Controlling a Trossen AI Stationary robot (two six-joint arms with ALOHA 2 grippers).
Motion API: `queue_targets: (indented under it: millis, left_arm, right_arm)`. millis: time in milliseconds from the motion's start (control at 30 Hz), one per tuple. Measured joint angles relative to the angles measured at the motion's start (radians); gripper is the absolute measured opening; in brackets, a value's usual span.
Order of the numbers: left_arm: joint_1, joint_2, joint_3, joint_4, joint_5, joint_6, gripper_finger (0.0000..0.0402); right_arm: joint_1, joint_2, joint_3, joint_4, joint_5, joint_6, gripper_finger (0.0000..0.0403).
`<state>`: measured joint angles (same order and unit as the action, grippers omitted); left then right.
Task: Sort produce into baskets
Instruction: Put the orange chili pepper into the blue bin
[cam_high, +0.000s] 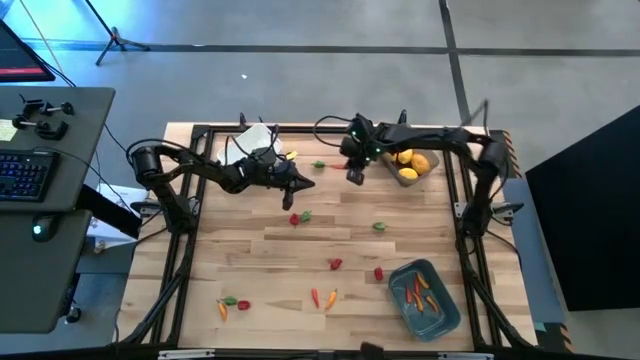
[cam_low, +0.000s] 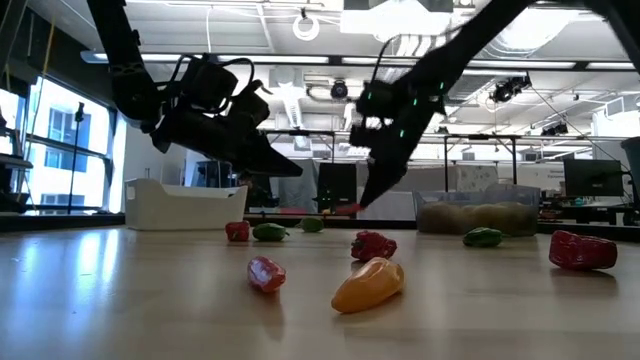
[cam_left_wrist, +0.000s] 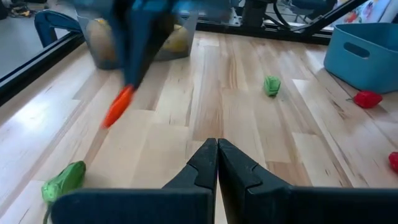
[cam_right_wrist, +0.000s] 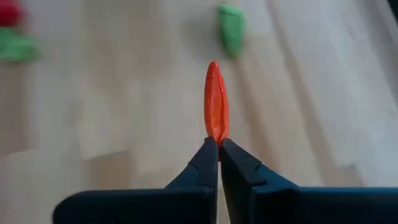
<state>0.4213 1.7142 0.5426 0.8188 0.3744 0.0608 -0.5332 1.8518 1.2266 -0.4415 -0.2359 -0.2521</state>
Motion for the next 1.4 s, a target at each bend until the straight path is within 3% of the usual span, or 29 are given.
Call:
queue_targets:
  millis: [167, 300, 467, 633, 833, 1033, 1133, 1400]
  left_arm:
    - [-0.002, 0.0, 0.0, 0.0, 0.0, -0.005, 0.0]
    - [-0.01, 0.0, 0.0, -0.001, 0.0, 0.009, 0.0]
    - [-0.027, 0.0, 0.0, -0.001, 0.003, 0.022, 0.0]
    - [-0.055, 0.0, 0.0, -0.005, 0.007, 0.068, 0.0]
    - [-0.094, 0.0, 0.0, -0.006, 0.008, 0.09, 0.0]
    - [-0.145, 0.0, 0.001, -0.007, 0.004, 0.122, 0.0]
    - [-0.171, 0.0, 0.009, -0.009, 0.0, 0.126, 0.0]
    - [-0.237, 0.0, 0.069, -0.101, -0.008, 0.144, 0.0]
  right_arm:
    - [0.101, -0.183, -0.013, -0.208, 0.03, 0.185, 0.0001]
    - [0.249, -0.339, -0.037, -0.364, 0.102, 0.405, 0.0]
    - [0.507, -0.487, -0.058, -0.546, 0.194, 0.802, 0.0]
    - [0.836, -0.565, -0.086, -0.578, 0.245, 1.253, 0.0]
    - [1.179, -0.532, -0.11, -0.551, 0.294, 1.729, 0.0]
    - [1.37, -0.419, -0.113, -0.541, 0.312, 2.037, 0.0]
    - [1.408, -0.352, -0.113, -0.531, 0.303, 2.094, 0.0]
    - [1.396, -0.223, -0.113, -0.516, 0.261, 2.063, 0.0]
